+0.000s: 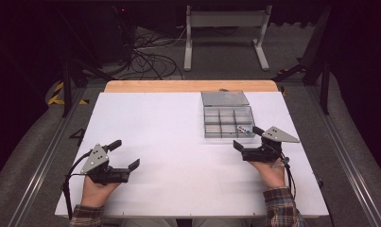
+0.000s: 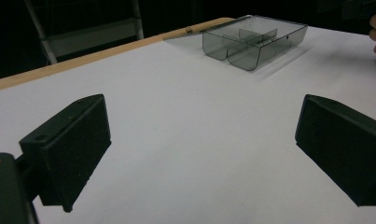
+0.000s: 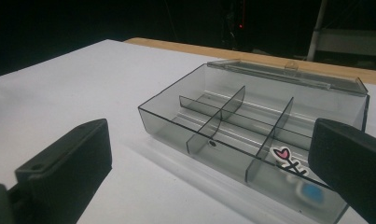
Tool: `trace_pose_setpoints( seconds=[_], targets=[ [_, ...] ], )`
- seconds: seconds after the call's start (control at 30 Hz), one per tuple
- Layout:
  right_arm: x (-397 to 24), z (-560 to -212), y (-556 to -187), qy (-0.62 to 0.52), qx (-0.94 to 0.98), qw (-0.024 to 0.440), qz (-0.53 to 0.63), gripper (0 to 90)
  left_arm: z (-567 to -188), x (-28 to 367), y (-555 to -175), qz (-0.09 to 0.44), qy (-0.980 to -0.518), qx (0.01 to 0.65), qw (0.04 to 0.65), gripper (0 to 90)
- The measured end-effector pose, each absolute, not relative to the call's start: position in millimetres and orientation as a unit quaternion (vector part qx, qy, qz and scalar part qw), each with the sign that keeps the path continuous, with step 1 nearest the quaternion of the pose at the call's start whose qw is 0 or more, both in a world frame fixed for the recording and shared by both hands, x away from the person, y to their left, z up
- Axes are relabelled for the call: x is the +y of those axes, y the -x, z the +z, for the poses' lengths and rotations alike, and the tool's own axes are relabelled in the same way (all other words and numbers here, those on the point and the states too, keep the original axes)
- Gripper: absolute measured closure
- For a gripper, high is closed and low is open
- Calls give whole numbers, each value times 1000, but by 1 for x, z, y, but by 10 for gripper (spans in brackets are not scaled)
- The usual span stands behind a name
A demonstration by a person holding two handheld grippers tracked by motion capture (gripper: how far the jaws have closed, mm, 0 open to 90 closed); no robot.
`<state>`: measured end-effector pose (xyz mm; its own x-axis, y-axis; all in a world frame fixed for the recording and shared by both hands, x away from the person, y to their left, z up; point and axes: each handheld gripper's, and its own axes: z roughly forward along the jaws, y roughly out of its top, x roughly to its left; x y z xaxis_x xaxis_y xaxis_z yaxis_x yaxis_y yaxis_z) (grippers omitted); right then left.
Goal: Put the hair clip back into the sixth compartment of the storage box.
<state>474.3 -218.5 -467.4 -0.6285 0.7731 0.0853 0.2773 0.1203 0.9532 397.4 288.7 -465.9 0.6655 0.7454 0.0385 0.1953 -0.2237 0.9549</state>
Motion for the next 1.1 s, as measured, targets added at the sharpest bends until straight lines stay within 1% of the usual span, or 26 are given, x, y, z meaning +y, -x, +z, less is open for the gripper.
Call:
trace_pose_setpoints(
  seconds=[0.57,1.1],
  targets=[
    [-225,-469,-459,-351,709,241,562,0,-466,290,-397,263,-740,325,527,39],
    [-236,-469,-445,-347,702,237,575,0,-466,291,-396,266,-735,327,532,39]
  ],
)
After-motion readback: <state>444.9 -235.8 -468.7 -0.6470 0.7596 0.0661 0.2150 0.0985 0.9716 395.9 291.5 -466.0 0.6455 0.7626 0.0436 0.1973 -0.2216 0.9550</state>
